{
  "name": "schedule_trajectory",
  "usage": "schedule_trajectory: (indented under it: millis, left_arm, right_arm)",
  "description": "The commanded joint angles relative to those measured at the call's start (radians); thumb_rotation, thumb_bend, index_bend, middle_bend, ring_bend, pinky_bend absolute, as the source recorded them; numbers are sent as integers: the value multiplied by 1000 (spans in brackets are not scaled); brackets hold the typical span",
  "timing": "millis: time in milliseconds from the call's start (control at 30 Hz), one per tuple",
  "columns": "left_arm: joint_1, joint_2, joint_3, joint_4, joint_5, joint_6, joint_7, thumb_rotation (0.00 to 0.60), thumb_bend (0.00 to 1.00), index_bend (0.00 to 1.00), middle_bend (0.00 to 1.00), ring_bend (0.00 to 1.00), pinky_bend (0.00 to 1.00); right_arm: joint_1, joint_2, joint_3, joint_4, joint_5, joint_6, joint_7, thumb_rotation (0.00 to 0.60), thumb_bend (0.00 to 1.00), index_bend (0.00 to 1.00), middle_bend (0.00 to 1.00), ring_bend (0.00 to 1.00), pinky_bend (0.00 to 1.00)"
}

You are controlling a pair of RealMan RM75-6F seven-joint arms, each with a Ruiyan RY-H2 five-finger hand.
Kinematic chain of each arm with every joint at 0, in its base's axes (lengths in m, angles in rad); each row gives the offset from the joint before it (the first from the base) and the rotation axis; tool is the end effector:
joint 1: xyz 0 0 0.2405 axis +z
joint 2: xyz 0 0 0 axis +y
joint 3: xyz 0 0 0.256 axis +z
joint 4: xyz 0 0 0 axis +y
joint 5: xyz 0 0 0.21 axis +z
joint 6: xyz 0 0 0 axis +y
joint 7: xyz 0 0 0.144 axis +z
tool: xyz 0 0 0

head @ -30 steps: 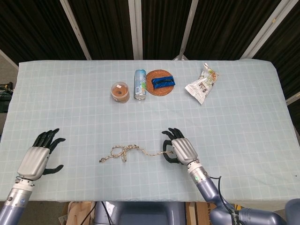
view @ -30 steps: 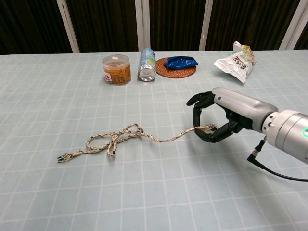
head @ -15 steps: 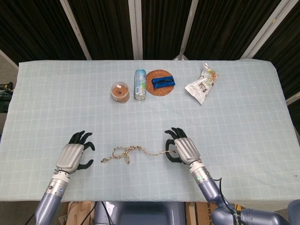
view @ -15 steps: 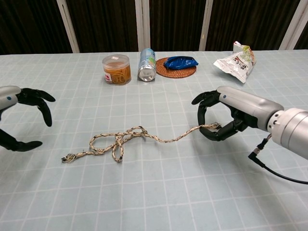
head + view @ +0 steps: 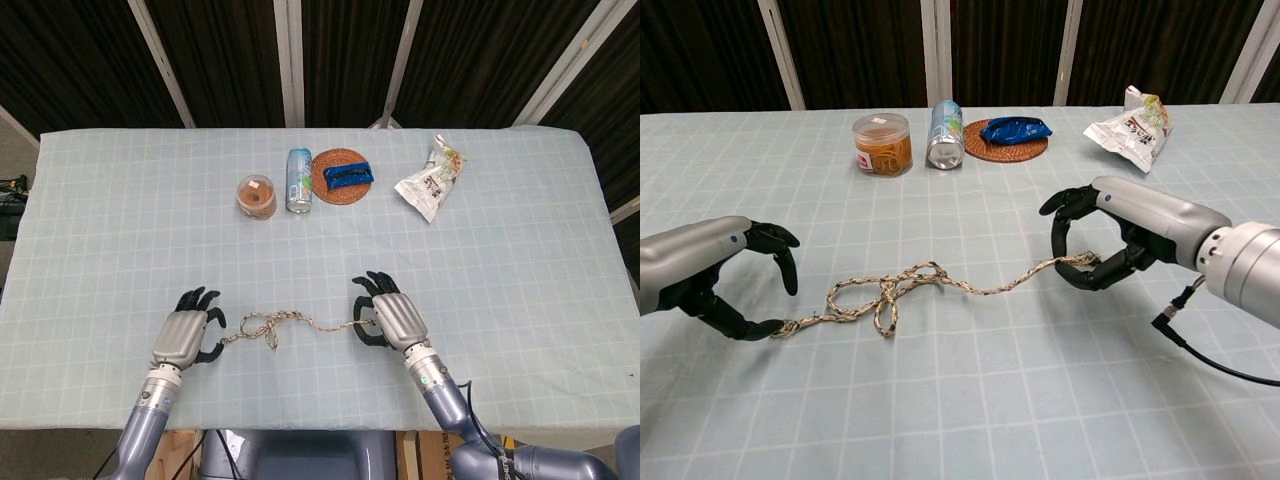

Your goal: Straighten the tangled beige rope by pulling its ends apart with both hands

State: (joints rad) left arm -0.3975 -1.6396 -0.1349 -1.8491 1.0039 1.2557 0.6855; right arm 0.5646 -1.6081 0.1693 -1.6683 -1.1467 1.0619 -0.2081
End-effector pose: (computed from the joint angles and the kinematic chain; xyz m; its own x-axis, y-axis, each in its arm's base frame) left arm -0.1624 0.2310 -0.0237 0.2817 0.3451 0.8953 0.9592 -0.0798 -0.2711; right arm -0.1423 -0.2805 -0.0303 0.0914 -0.3788 0.9210 -0.9719 -0.2352 -0.0002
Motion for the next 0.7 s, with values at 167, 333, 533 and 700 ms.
schedule_trajectory:
  millis: [167, 333, 533, 700]
  left_arm:
    - [-13, -31, 5, 16, -27, 15, 10, 600, 371, 500, 120, 0, 0]
    - [-21, -50, 5, 31, -46, 22, 10, 600, 381, 509, 122, 0, 0]
    - [-31, -65, 6, 46, -60, 24, 12, 600, 399, 510, 121, 0, 0]
    - [-40, -77, 5, 53, -77, 24, 12, 600, 401, 510, 120, 0, 0]
  right_arm:
    - [-1, 2, -1, 2, 3, 1, 3, 600, 466, 639, 185, 0, 0]
    - [-2, 4, 1, 0, 5, 3, 5, 600, 465, 639, 185, 0, 0]
    - [0, 7, 3, -3, 10, 3, 1, 600, 466, 639, 185, 0, 0]
    - [1, 6, 3, -4, 15, 3, -3, 600, 466, 639, 185, 0, 0]
